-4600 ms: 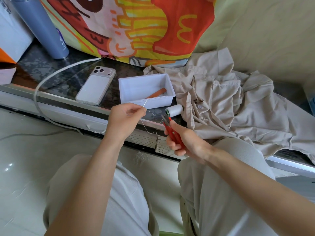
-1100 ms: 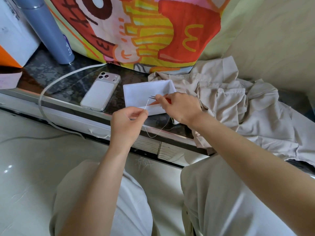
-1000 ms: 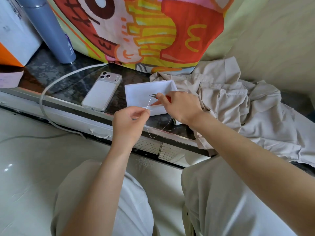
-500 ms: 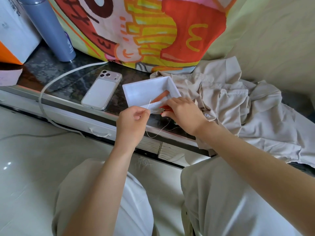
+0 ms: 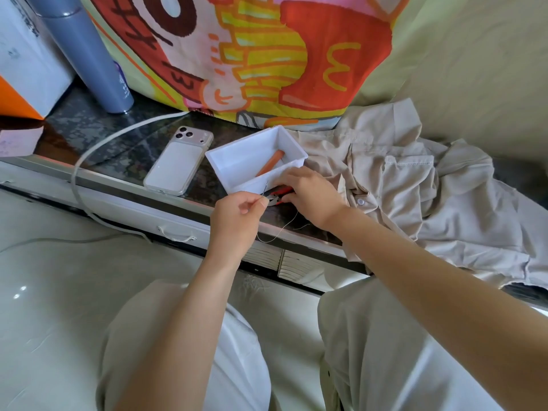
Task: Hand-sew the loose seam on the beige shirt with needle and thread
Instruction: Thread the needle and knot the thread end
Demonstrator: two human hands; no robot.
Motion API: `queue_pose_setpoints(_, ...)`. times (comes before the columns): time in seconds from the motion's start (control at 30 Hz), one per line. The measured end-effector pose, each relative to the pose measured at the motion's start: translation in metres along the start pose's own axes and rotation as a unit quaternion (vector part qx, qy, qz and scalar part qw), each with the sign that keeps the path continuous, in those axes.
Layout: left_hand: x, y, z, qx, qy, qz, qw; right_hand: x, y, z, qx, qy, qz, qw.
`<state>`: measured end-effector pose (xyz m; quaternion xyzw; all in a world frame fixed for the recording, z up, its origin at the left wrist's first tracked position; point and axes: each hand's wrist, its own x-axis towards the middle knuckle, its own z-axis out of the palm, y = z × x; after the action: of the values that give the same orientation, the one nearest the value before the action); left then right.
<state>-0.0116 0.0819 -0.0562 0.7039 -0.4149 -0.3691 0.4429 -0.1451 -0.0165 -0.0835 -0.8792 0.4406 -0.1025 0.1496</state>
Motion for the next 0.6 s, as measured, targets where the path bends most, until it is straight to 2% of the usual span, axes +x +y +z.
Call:
queue_pose_setpoints(0.1, -0.001, 0.002, 0.0, -0.016, -0.005, 0.0, 1.0, -0.018, -0.013, -0.008, 0.192, 0.089, 0.062, 0.975)
queue_pose_setpoints(0.2, -0.003, 0.004, 0.0, -0.034, -0.011, -0.004, 0.999, -0.039, -0.031, -0.02, 0.395, 0.059, 0.124, 0.908)
queue_pose_setpoints(0.27, -0.004, 0.005, 0.003, -0.047, -0.015, -0.014, 0.999, -0.051, -0.038, -0.026, 0.478, 0.025, 0.137, 0.867)
queue_pose_setpoints(0.43, -0.007, 0.008, 0.006, -0.052, -0.066, -0.018, 0.996, -0.057, -0.042, -0.029, 0.572, 0.027, 0.173, 0.802)
queue_pose_setpoints(0.6, -0.011, 0.01, 0.008, -0.037, -0.118, -0.008, 0.992, -0.057, -0.035, -0.027, 0.587, 0.034, 0.211, 0.781)
